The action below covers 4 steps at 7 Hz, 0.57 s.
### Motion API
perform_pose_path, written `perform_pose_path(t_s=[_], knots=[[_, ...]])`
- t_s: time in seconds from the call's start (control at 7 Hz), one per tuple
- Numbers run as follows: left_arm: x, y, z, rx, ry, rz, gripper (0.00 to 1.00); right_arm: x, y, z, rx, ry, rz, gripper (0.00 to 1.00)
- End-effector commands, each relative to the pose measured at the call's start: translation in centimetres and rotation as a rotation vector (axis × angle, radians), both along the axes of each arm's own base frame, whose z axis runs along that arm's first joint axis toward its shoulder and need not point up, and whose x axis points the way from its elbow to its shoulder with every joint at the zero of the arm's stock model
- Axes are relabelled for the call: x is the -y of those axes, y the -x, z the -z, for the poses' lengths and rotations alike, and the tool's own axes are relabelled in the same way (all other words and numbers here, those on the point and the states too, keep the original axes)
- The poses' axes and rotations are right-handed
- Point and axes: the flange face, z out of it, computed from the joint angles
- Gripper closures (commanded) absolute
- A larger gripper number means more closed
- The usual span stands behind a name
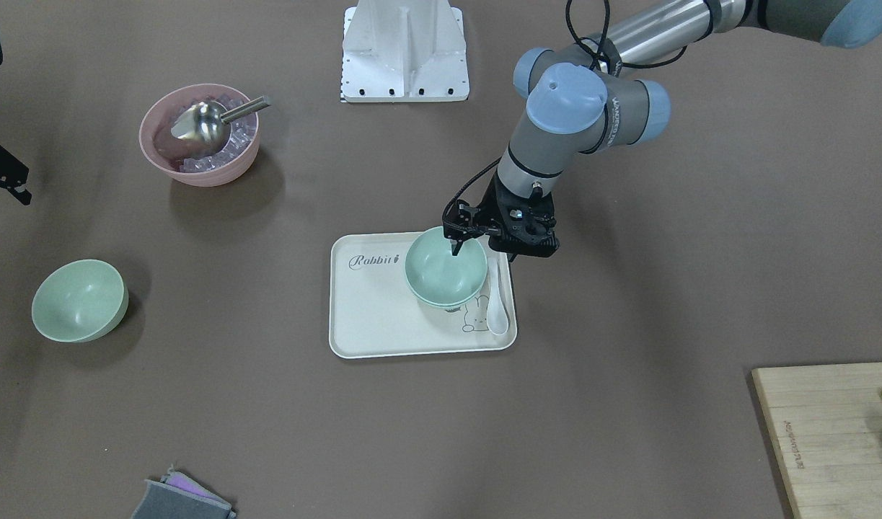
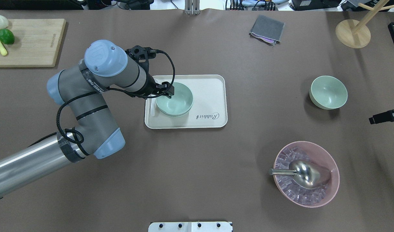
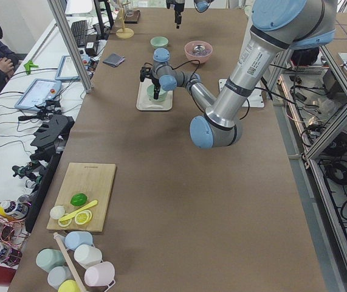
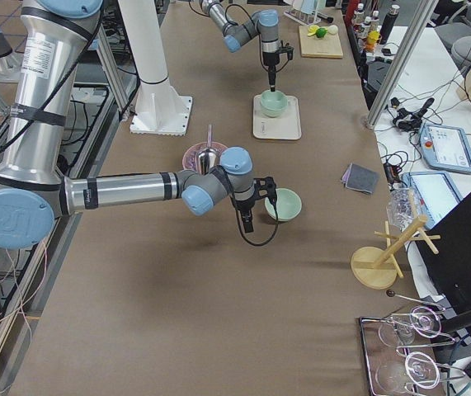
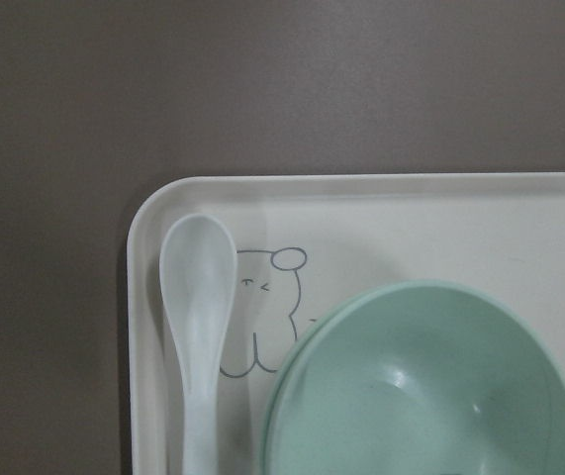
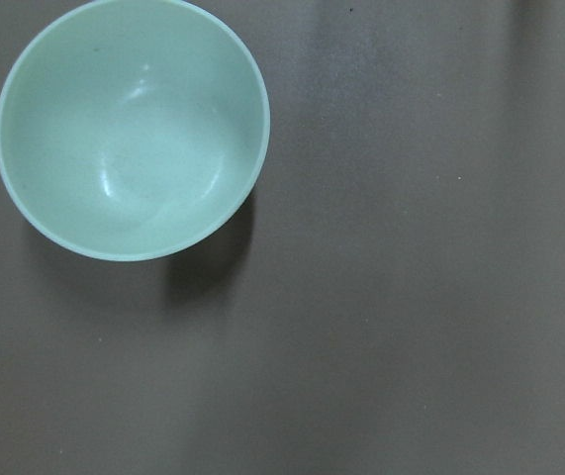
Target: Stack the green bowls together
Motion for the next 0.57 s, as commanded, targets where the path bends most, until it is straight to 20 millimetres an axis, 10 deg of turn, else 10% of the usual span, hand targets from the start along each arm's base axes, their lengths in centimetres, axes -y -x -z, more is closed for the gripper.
perform_pose_path(t_s=[0.0,0.43], knots=[[-0.9,7.4,-0.9,0.074,-0.049,-0.074,0.03,1.1,0.5,-0.9,-0.01,0.013,-0.006,0.0],[0.5,23.0,-11.4,0.142,-0.169,-0.225,0.03,8.6,4.6,-1.7,-0.009,0.023,-0.006,0.0]])
